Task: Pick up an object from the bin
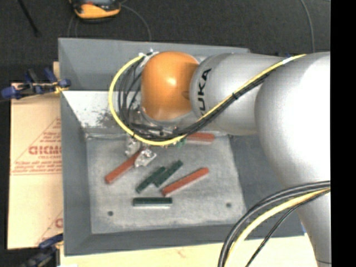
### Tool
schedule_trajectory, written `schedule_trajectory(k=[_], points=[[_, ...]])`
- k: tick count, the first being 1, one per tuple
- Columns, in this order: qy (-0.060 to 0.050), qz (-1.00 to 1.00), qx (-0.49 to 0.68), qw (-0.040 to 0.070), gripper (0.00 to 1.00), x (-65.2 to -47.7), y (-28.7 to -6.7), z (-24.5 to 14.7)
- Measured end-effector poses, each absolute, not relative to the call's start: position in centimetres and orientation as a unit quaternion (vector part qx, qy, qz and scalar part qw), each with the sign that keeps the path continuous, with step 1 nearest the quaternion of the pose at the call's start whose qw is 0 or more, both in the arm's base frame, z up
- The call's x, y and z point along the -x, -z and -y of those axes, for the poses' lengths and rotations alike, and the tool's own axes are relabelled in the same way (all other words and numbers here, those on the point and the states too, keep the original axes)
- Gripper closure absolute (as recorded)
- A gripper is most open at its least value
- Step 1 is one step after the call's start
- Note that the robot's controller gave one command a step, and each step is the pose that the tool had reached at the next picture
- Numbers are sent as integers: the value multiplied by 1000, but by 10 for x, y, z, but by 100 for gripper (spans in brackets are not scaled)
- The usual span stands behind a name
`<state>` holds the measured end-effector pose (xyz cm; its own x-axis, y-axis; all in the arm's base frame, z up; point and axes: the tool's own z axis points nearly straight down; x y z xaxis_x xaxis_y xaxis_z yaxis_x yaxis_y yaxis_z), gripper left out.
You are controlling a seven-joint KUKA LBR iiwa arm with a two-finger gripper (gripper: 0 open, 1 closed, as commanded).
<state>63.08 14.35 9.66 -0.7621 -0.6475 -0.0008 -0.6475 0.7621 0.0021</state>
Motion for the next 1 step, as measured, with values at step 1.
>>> schedule_trajectory(k=[1], points=[[-1, -939, 345, -1, 100, -630, -115, -143]])
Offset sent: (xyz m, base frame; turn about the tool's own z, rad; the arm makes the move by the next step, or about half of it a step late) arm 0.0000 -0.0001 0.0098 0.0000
